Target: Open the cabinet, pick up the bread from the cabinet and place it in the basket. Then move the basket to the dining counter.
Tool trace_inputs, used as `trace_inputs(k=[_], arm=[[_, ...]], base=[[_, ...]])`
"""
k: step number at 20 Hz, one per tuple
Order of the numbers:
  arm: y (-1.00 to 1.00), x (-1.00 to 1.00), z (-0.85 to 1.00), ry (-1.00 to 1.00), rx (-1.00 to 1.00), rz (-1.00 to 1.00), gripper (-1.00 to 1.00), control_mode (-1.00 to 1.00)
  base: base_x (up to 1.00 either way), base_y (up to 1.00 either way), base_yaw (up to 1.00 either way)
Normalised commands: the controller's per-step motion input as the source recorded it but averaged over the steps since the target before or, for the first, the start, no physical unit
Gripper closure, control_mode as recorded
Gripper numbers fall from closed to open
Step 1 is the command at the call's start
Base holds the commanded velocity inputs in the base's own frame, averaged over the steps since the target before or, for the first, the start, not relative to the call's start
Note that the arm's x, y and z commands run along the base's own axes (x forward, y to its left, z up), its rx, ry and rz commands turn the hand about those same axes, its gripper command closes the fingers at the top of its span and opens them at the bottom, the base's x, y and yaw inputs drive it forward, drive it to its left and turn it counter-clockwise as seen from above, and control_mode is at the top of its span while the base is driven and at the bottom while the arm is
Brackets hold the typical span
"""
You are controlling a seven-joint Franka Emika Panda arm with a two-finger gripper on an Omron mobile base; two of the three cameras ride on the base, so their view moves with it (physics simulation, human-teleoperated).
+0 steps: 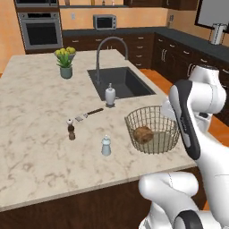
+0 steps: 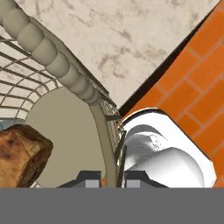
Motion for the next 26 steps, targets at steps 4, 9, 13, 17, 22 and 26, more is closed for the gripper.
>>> trace_inputs(k=[4,9,13,17,22,26], arm=[[0.0,1.0,-0.38,-0.03,0.0,0.0,1.0,-1.0],[-0.05,1.0,-0.81,-0.03,0.05,0.0,1.0,-1.0],[-0.15,0.71,-1.0,0.0,0.11,0.0,1.0,-1.0],[-0.17,0.42,-0.74,0.0,0.02,0.0,1.0,-1.0],[-0.09,0.33,-0.64,0.0,0.0,0.0,1.0,-1.0],[-0.06,0.29,-0.36,-0.01,0.0,0.0,1.0,-1.0]], base=[[0.0,0.0,0.0],[0.0,0.0,0.0],[0.0,0.0,0.0],[0.0,0.0,0.0],[0.0,0.0,0.0],[0.0,0.0,0.0]])
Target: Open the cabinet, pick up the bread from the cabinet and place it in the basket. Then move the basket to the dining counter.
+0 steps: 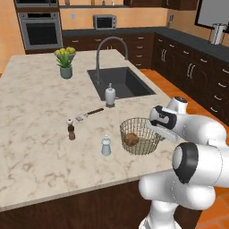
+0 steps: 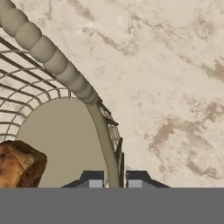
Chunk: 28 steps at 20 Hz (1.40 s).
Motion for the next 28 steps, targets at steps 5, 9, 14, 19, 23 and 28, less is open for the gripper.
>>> trace_inputs(k=[5,9,14,19,23,28], arm=[[0.0,0.01,-0.07,0.0,0.0,0.0,-1.0,-1.0],[0.03,0.0,0.13,0.0,-0.03,0.0,-1.0,-1.0],[0.0,-0.18,0.78,-0.09,-0.03,0.0,-1.0,-1.0],[0.24,-0.78,1.0,-0.11,-0.08,0.03,-1.0,-1.0],[0.24,-0.88,1.0,-0.04,-0.09,0.13,-1.0,-1.0],[0.6,-0.78,1.0,0.01,-0.14,0.16,-1.0,-1.0]], base=[[0.0,0.0,0.0],[0.0,0.0,0.0],[0.0,0.0,0.0],[0.0,0.0,0.0],[0.0,0.0,0.0],[0.0,0.0,0.0]])
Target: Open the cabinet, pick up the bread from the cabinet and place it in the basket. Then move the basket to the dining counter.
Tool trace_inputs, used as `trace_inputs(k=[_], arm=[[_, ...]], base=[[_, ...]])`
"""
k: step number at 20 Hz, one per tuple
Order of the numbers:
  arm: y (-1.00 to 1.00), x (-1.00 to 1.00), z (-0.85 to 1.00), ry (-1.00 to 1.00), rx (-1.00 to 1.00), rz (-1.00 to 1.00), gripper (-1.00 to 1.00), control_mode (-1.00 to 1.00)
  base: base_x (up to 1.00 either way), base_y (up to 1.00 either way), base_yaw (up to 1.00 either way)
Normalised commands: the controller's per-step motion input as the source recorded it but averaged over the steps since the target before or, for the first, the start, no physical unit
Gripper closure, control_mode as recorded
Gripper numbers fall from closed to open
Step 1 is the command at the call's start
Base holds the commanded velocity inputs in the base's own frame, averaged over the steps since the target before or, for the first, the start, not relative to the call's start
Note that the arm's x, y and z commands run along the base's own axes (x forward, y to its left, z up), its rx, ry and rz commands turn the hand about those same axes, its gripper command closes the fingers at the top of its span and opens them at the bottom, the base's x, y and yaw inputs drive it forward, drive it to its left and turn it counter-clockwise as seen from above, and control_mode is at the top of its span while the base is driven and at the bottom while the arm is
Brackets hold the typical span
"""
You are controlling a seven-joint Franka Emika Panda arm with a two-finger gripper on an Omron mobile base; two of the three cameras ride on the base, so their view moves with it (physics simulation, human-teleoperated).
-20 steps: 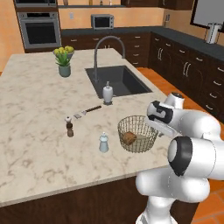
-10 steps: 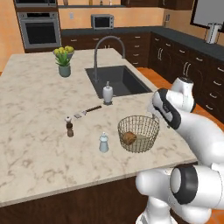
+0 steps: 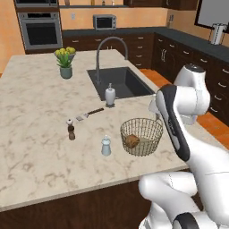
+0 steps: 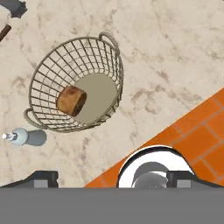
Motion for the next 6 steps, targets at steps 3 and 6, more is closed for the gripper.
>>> trace_inputs(k=[3,6], arm=[[0.86,-0.71,0.8,0.08,-0.2,0.17,-1.0,-1.0],[1.0,-0.77,0.32,0.04,-0.25,0.12,-1.0,-1.0]], base=[[0.0,0.0,0.0],[0.0,0.0,0.0]])
